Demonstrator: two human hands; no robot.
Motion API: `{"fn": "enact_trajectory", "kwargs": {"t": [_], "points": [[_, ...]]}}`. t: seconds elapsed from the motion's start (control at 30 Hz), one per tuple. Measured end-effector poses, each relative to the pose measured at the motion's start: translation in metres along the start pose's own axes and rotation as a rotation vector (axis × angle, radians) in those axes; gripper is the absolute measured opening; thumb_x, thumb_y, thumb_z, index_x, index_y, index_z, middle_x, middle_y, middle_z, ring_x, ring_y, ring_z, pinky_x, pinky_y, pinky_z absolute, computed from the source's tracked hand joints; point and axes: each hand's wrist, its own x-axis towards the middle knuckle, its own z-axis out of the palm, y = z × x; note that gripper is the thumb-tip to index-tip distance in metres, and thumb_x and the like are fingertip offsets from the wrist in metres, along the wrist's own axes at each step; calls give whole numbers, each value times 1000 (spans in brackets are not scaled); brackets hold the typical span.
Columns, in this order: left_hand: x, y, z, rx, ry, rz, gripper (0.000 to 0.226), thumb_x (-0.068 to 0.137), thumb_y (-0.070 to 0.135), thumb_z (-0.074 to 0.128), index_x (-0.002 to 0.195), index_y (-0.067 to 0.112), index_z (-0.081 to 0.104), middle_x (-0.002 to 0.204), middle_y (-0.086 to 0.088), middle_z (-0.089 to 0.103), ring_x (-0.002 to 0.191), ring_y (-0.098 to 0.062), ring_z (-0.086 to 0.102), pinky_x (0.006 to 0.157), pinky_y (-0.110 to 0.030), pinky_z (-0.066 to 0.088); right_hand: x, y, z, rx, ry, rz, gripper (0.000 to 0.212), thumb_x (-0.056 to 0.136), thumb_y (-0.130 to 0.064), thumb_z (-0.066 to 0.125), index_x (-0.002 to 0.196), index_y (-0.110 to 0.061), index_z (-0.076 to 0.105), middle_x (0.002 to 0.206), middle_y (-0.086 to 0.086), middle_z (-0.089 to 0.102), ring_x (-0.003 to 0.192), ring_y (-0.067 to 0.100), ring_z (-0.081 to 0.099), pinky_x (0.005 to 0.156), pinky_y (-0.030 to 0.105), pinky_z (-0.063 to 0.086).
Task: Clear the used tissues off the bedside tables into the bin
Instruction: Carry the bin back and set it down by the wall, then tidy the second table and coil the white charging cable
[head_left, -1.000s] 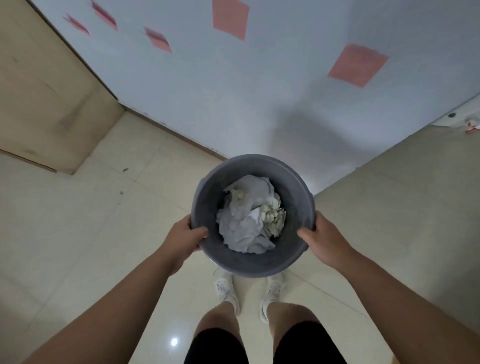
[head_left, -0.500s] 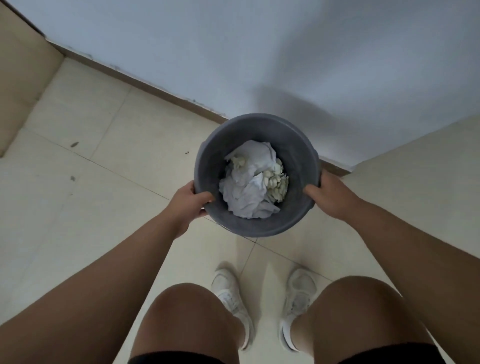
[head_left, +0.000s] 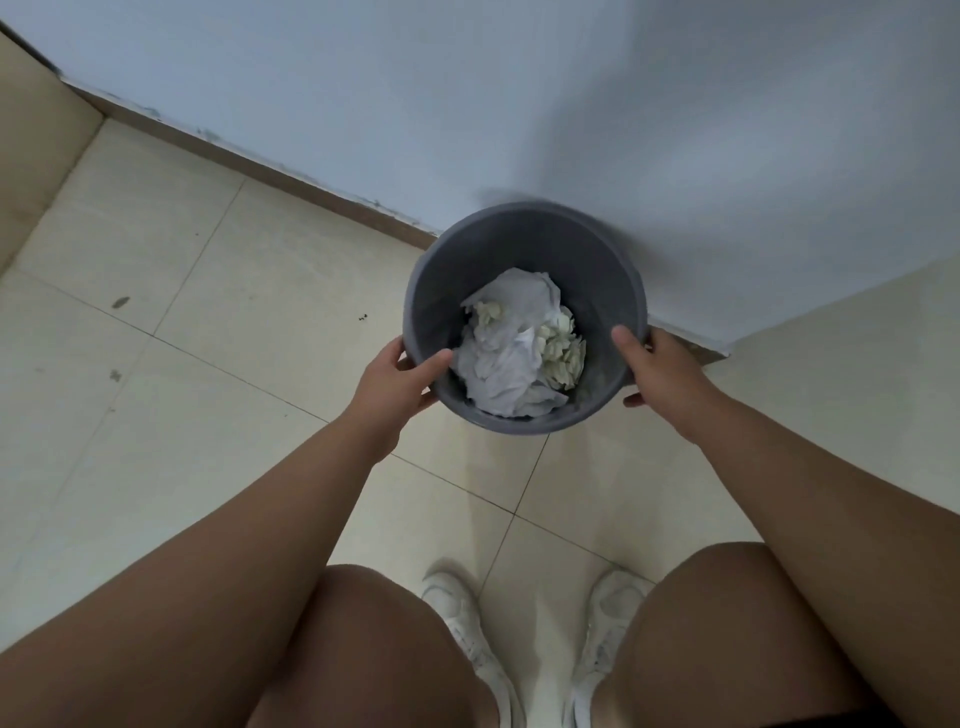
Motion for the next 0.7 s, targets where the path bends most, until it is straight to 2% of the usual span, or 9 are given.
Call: {"fn": "enact_trajectory", "kwargs": {"t": [0.07,0.13,0.17,0.23,0.3,0.37,0.47,0.57,0.7], "points": [[-19,8,-3,38,-11,-50,73,91,35,81,154,24,47,139,7,65,121,-19,70,99,-41,61,-16,-4,-6,-20,31,12,51,98,-59,50,133,-22,57,115,-1,70,93,18,72,72,42,63],[-55,24,-4,157,84,-16,86,90,42,80,162,25,35,138,6,54,123,-21,64,100,-43,60,-46,-17,-21,-81,127,-47,42,95,-59,47,116,-26,63,104,-3,72,89,20,72,79,46,60],[-78,36,-6,195,134,58,79,91,42,79,159,26,41,135,8,58,117,-19,68,95,-40,62,-67,-27,-31,-111,168,-87,38,92,-61,44,104,-30,63,99,-6,73,86,20,72,78,45,59],[-131,65,-11,198,185,199,50,95,37,75,142,27,61,114,10,76,100,-14,76,82,-32,65,-119,-50,-54,-124,198,-131,34,90,-62,41,89,-35,61,91,-8,74,79,18,71,72,42,57],[-194,102,-19,197,158,242,27,99,35,70,124,27,72,100,7,80,89,-14,78,73,-26,65,-179,-78,-75,-102,169,-136,32,92,-60,44,88,-36,63,88,-13,74,73,11,71,65,38,57],[-263,138,-30,203,139,231,15,102,33,66,111,27,76,96,6,81,84,-14,78,70,-25,64,-248,-110,-96,-111,101,-161,36,95,-59,42,86,-34,66,89,-20,74,68,6,70,63,36,56],[-374,188,-51,262,114,190,19,105,32,60,100,27,78,91,8,80,78,-12,76,67,-25,63,-354,-161,-131,-149,4,-205,53,99,-62,37,78,-27,71,82,-11,76,64,10,70,63,39,57],[-474,227,-73,264,118,137,29,107,36,55,95,26,79,88,9,80,72,-9,74,68,-28,59,-437,-219,-160,-177,-119,-245,56,97,-67,35,78,-30,72,78,-3,77,62,15,69,63,38,56],[-563,255,-91,169,254,130,34,108,39,53,92,27,80,87,6,80,71,-10,73,67,-31,59,-486,-285,-182,-220,-243,-309,56,95,-68,37,77,-28,73,80,-1,77,61,15,68,62,33,51]]}}
